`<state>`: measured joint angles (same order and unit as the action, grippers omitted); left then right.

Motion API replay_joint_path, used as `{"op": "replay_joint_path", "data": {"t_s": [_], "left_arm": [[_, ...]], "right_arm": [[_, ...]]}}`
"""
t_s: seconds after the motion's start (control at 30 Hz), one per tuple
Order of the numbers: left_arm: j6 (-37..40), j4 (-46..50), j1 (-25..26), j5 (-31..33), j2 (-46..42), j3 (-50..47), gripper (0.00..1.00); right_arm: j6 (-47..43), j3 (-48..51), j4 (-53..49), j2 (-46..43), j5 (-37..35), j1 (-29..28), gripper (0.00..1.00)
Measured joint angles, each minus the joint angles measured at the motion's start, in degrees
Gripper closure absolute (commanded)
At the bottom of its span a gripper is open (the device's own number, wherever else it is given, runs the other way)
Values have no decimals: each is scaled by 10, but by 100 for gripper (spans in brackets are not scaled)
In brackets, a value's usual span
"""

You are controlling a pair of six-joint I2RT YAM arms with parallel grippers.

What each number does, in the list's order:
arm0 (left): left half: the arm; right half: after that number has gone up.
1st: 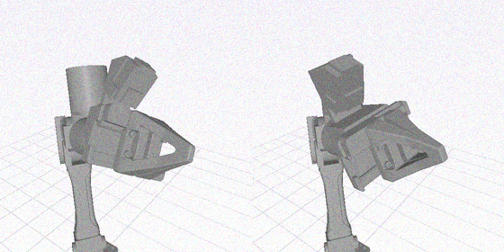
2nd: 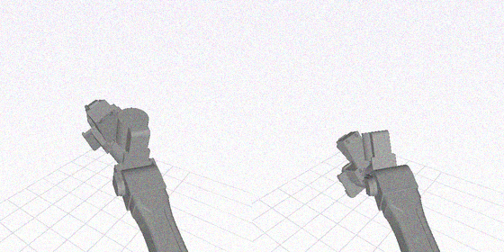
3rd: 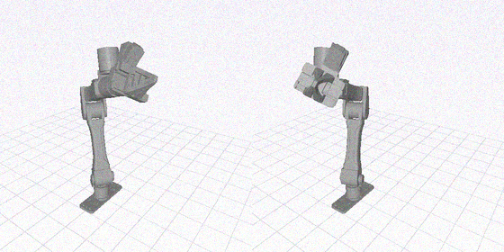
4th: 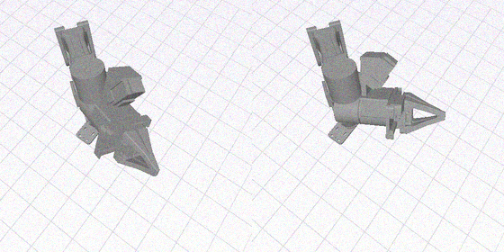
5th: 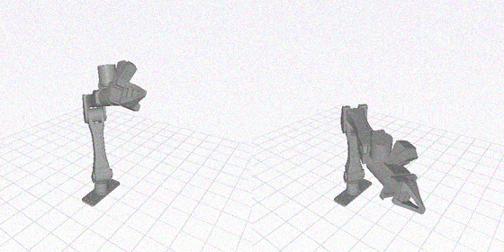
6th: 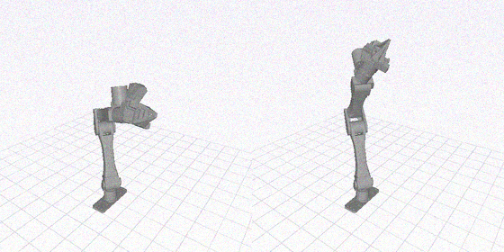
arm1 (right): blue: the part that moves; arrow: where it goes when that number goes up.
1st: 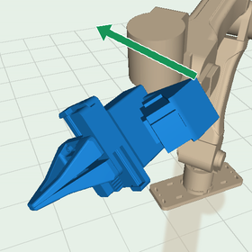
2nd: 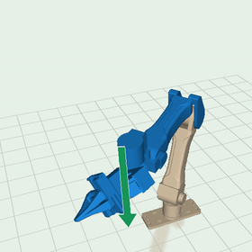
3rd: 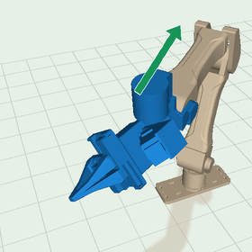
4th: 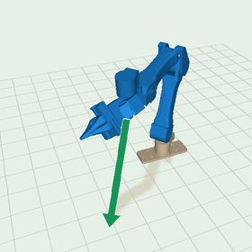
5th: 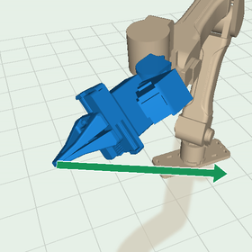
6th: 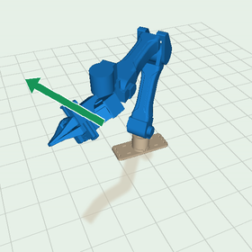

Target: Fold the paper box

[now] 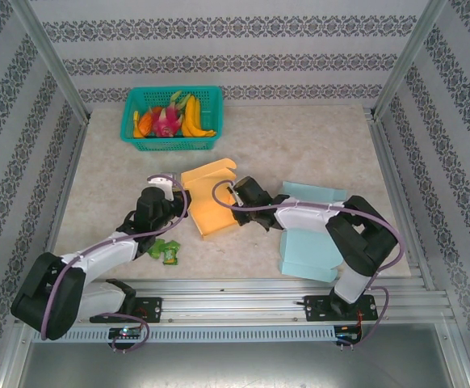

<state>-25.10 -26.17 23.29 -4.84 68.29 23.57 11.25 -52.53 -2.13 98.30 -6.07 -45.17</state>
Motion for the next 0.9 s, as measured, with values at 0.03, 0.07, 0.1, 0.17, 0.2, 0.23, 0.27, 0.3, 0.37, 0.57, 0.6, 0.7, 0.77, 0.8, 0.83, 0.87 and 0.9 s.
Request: {"op": "replay_joint_path", "data": {"t_s": [0.03,0.07,0.1,0.17,0.2,0.23,0.27,0.3,0.37,0.57,0.6,0.7,0.77,0.8,0.83,0.87,0.9], "left_arm": [[-2,0,1,1,-2,-1,88],[-5,2,3,5,-4,-2,88],[-7,2,4,6,-6,-2,88],[-12,2,6,14,-10,-2,88],[-14,2,8,18,-13,-2,88],[-16,3,8,21,-15,-2,88],[-17,3,9,23,-17,-2,88],[-20,5,11,25,-20,-3,88],[-22,7,16,30,-24,-5,88],[-24,17,23,45,-28,-5,88],[-24,17,23,47,-28,-5,88],[-24,18,26,49,-28,-5,88],[-24,17,29,51,-28,-5,88],[-24,18,29,51,-28,-5,88],[-24,18,29,51,-28,-5,88],[-24,18,29,51,-28,-5,88],[-24,18,29,52,-28,-5,88]], "right_arm": [[-10,-1,-1,0,-17,-8,85],[-22,-3,-5,0,-40,-19,85],[-31,-7,-10,2,-61,-29,84],[-47,-19,-23,10,-101,-46,84],[-55,-26,-27,17,-118,-52,84],[-61,-33,-30,24,-133,-57,84],[-66,-37,-33,28,-144,-61,84],[-72,-43,-36,36,-158,-64,83],[-82,-57,-48,51,-183,-71,83],[-100,-111,-95,102,-250,-94,82],[-102,-114,-100,104,-257,-97,80],[-109,-120,-113,111,-279,-104,79],[-114,-129,-123,121,-298,-111,79],[-117,-134,-128,127,-308,-115,79],[-119,-141,-134,134,-321,-119,79],[-121,-145,-138,139,-331,-122,79],[-123,-151,-141,146,-342,-125,79]]}}
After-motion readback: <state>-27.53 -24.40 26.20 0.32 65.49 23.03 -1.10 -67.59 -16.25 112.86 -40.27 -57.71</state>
